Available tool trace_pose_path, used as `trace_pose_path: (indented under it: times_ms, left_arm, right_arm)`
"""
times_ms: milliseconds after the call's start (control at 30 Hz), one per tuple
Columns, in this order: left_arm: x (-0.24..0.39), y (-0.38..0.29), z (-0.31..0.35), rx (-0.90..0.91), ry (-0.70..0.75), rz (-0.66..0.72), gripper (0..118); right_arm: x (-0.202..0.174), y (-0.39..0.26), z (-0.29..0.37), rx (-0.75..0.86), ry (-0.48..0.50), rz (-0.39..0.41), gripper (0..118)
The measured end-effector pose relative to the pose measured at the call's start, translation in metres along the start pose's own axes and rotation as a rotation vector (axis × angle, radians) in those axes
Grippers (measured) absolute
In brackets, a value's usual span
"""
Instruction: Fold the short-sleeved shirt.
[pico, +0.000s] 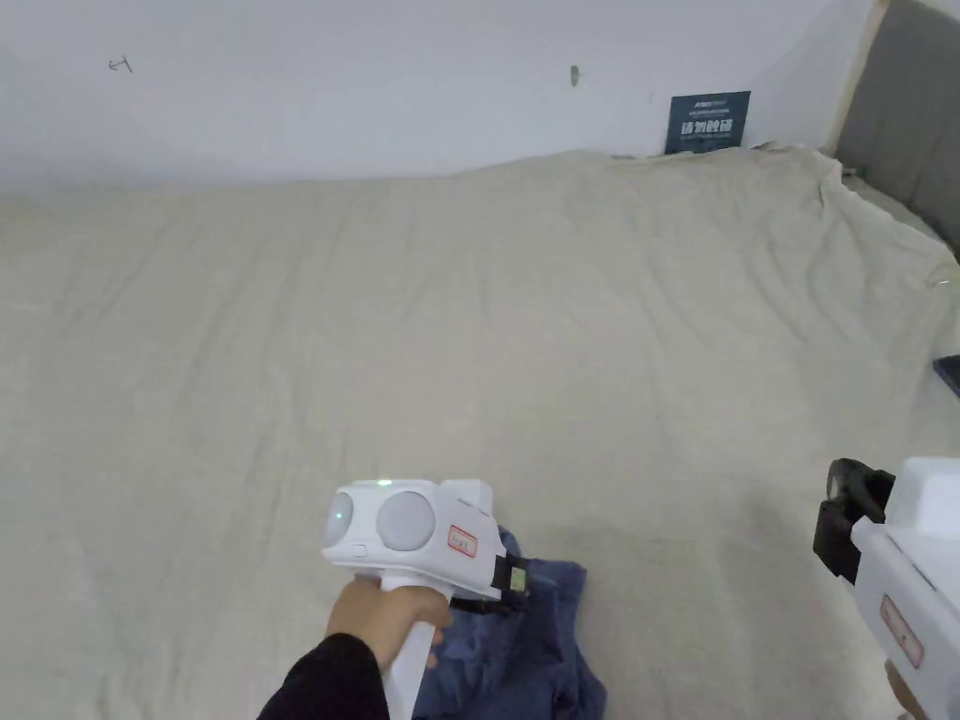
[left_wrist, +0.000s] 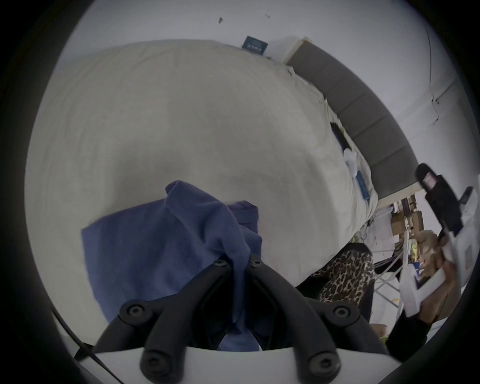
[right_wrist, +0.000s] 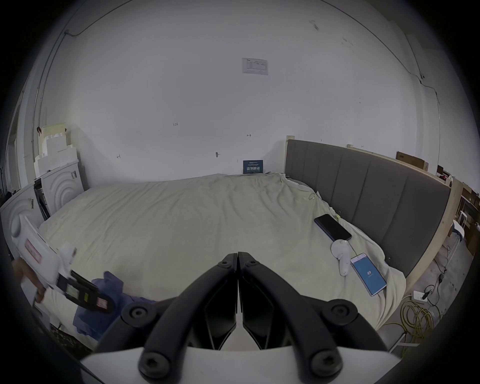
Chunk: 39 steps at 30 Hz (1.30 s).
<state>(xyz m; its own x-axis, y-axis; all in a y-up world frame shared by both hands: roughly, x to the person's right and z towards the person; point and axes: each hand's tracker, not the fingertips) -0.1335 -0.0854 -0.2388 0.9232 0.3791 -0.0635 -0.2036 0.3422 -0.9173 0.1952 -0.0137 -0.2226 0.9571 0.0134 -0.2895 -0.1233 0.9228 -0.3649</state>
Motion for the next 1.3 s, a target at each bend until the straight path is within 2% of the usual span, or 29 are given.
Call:
trace_pose_path:
  times_ms: [100, 200, 267, 333, 367, 400, 433, 467, 500, 600, 800, 967, 1100, 1167, 1233, 1300]
  left_arm:
    - [0.005, -0.001, -0.037, -0.06, 0.071, -0.015, 5]
    - [0.009, -0.006, -0.053, -0.077, 0.082, -0.019, 6]
    - [0.013, -0.008, -0.054, -0.065, 0.107, -0.037, 14]
    - [0.014, -0.007, -0.049, -0.061, 0.094, -0.048, 33]
    - [0.017, -0.007, -0.043, -0.059, 0.065, -0.053, 47]
    - [0.018, -0.007, -0.039, -0.05, 0.047, -0.054, 72]
    - [0.02, -0.007, -0.034, -0.04, 0.048, -0.056, 89]
    - [0.022, -0.008, -0.029, -0.026, 0.054, -0.065, 103]
    - [0.024, -0.008, -0.021, -0.004, 0.06, -0.086, 113]
    - [0.02, -0.01, 0.008, 0.098, 0.066, -0.122, 113]
    - [-0.006, -0.014, 0.058, 0.295, 0.1, -0.077, 113]
    - [-0.025, -0.031, 0.064, 0.443, 0.243, -0.111, 105]
    - [-0.033, -0.047, 0.053, 0.505, 0.28, -0.149, 34]
    - [-0.036, -0.052, 0.046, 0.508, 0.282, -0.141, 20]
    - [-0.04, -0.059, 0.039, 0.51, 0.251, -0.131, 0]
    - [-0.04, -0.063, 0.027, 0.482, 0.234, -0.138, 0]
  right_arm:
    - [0.004, -0.002, 0.002, -0.005, -0.011, 0.003, 0]
    - [0.008, -0.003, 0.004, -0.006, -0.023, 0.003, 0]
    - [0.011, -0.003, 0.005, -0.007, -0.028, 0.002, 0]
    - [0.012, -0.004, 0.005, -0.009, -0.033, 0.001, 0]
    - [0.012, -0.004, 0.005, -0.008, -0.035, 0.001, 0]
    - [0.012, -0.003, 0.005, -0.009, -0.035, 0.001, 0]
    - [0.011, -0.003, 0.006, -0.009, -0.035, 0.001, 0]
    - [0.011, -0.003, 0.006, -0.009, -0.036, 0.001, 0]
    - [0.01, -0.002, 0.006, -0.008, -0.035, 0.001, 0]
    - [0.008, 0.001, 0.007, -0.002, -0.031, 0.002, 0]
    - [0.003, 0.006, 0.009, 0.012, -0.021, 0.009, 0]
    - [0.0, 0.009, 0.011, 0.017, -0.015, 0.014, 0]
    - [0.001, 0.009, 0.013, 0.02, -0.02, 0.016, 0]
    - [0.001, 0.009, 0.013, 0.019, -0.021, 0.015, 0]
    - [0.001, 0.008, 0.014, 0.019, -0.023, 0.015, 0]
    - [0.001, 0.007, 0.015, 0.015, -0.024, 0.013, 0]
